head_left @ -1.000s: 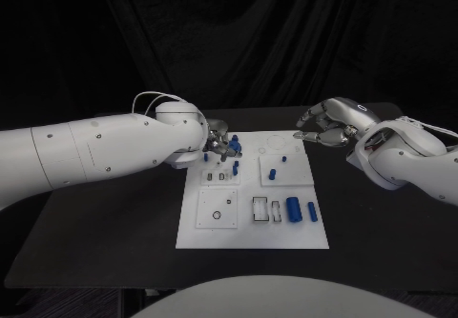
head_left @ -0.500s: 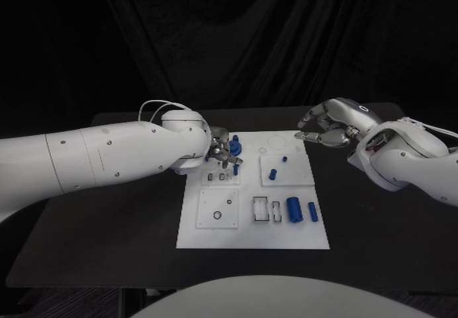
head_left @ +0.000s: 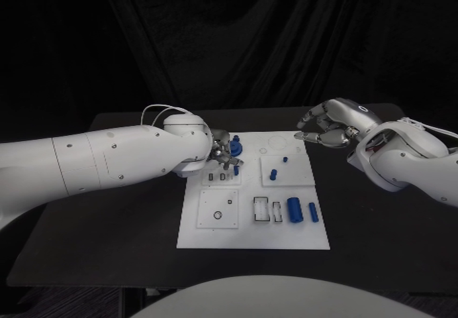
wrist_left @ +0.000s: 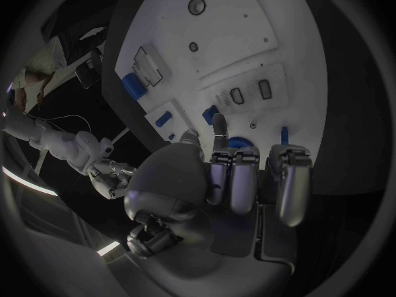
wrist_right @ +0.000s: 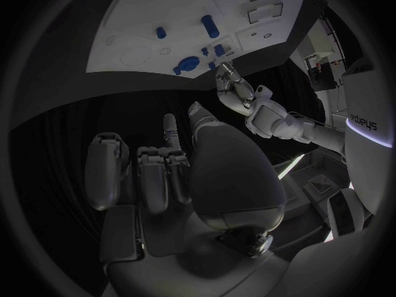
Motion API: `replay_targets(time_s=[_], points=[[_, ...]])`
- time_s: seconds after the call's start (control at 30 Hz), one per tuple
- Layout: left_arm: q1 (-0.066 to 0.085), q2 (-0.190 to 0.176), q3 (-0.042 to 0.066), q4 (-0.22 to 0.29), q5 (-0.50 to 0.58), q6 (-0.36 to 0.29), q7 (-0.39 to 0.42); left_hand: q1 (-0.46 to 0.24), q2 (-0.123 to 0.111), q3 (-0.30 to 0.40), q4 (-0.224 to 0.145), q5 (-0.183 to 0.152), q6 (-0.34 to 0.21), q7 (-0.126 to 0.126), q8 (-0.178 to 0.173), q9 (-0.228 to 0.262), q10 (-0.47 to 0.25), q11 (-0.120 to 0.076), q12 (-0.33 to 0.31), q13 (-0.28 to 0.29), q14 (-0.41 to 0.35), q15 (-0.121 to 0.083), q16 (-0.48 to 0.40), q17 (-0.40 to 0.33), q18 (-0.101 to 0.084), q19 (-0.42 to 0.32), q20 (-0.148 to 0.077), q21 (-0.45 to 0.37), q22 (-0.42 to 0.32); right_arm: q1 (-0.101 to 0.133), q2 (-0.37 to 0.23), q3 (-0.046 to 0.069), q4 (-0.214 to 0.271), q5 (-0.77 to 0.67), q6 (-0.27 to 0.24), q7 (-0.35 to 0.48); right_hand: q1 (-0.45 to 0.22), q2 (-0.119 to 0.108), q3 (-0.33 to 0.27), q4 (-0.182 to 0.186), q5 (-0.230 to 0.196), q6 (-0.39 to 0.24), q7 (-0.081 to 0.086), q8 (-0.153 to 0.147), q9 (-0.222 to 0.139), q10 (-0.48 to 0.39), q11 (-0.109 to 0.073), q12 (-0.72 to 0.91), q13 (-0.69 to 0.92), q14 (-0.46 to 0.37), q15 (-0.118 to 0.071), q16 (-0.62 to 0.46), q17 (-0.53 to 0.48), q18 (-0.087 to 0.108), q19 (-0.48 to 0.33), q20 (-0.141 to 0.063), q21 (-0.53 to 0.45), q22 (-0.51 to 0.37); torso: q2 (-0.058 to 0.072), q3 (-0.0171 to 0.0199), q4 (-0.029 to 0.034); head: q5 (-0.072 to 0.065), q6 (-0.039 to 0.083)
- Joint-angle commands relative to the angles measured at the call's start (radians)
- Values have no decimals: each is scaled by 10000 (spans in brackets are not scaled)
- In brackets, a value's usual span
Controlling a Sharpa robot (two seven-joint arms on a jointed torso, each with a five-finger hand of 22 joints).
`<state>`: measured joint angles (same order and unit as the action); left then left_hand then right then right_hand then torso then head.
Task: Assemble the parts on the task board
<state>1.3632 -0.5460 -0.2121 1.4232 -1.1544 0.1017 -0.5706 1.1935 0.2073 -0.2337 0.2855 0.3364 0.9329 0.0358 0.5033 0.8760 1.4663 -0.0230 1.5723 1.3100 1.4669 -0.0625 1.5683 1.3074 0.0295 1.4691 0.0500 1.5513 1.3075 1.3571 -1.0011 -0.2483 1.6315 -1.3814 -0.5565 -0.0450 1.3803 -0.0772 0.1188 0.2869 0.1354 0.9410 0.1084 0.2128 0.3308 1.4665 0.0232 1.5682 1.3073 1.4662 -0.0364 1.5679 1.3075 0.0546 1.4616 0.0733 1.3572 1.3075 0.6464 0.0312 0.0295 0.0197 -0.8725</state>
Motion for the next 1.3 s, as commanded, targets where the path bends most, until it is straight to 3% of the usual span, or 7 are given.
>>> replay_targets(time_s=[0.03,0.3,0.47,0.67,0.87,1.13,1.3], points=[[-61,74,9,-87,-11,-371,221,154,-15,76,1,77,82,0,-158,-41,1045,-45,-15,2608,1039,-79,25,2634,-142,543,-69,-43,2106,-26,-35,7,38,-17,-16,48,6,60,46,-8,52,65,4,-47,-8,1043,100,26,2635,1046,69,29,2633,-35,-14,66,-23,1957,-8,-3,7,21,-1],[-258,199,9,-281,-11,-663,278,261,-31,198,-9,28,115,90,-813,-244,1045,29,-15,2608,1039,-20,25,2634,-117,467,-24,-93,2024,-32,-57,7,37,-17,-12,65,15,64,47,-9,65,69,5,-49,-15,1043,101,26,2635,1046,69,29,2633,-36,-11,66,-20,1958,-5,-9,0,40,-1],[-350,259,9,-336,-11,-842,338,283,-35,230,-11,-36,179,92,-890,-257,1045,37,-15,2608,1039,-9,25,2634,-120,477,-12,-91,2035,-53,-76,7,36,-17,-8,70,15,64,47,-9,65,69,5,-49,-15,1043,101,26,2635,1046,69,29,2633,-36,-11,66,-20,1958,-14,-11,19,-13,-1],[-410,324,10,-409,-12,-840,397,353,-42,301,-36,-136,297,73,-947,-234,1045,28,-15,2608,1039,-9,25,2634,-125,495,-4,-84,2055,-75,-124,7,27,-17,-3,72,15,65,45,-6,74,73,8,-50,-19,1043,104,26,2635,1046,69,29,2633,-38,-5,66,-9,1961,-6,-17,3,73,-1],[-438,352,10,-458,-12,-841,441,364,-41,313,-39,-143,312,70,-954,-228,1045,26,-15,2608,1039,-10,25,2634,-121,484,-4,-90,2043,-82,-125,7,15,-17,8,68,8,63,39,0,85,79,14,-51,-25,1043,108,26,2635,1046,70,29,2633,-40,0,67,-2,1964,-6,-17,-13,57,-1],[-464,381,10,-512,-12,-805,410,392,-43,337,-51,-138,317,66,-976,-222,1045,22,-15,2608,1039,-11,25,2634,-121,484,-3,-91,2043,-85,-104,7,-5,-17,48,53,8,63,39,0,85,79,14,-51,-25,1043,108,26,2635,1046,70,29,2633,-40,0,67,-2,1964,-28,-16,18,32,-1],[-484,413,10,-538,-12,-756,349,433,-50,371,-68,-126,322,63,-1008,-214,1045,19,-15,2608,1039,-13,25,2634,-111,455,-3,-108,2011,-88,-92,7,-18,-17,77,42,8,63,39,0,85,79,14,-51,-25,1043,108,26,2635,1046,70,29,2633,-40,0,67,-2,1964,-31,-29,-12,66,-1]])
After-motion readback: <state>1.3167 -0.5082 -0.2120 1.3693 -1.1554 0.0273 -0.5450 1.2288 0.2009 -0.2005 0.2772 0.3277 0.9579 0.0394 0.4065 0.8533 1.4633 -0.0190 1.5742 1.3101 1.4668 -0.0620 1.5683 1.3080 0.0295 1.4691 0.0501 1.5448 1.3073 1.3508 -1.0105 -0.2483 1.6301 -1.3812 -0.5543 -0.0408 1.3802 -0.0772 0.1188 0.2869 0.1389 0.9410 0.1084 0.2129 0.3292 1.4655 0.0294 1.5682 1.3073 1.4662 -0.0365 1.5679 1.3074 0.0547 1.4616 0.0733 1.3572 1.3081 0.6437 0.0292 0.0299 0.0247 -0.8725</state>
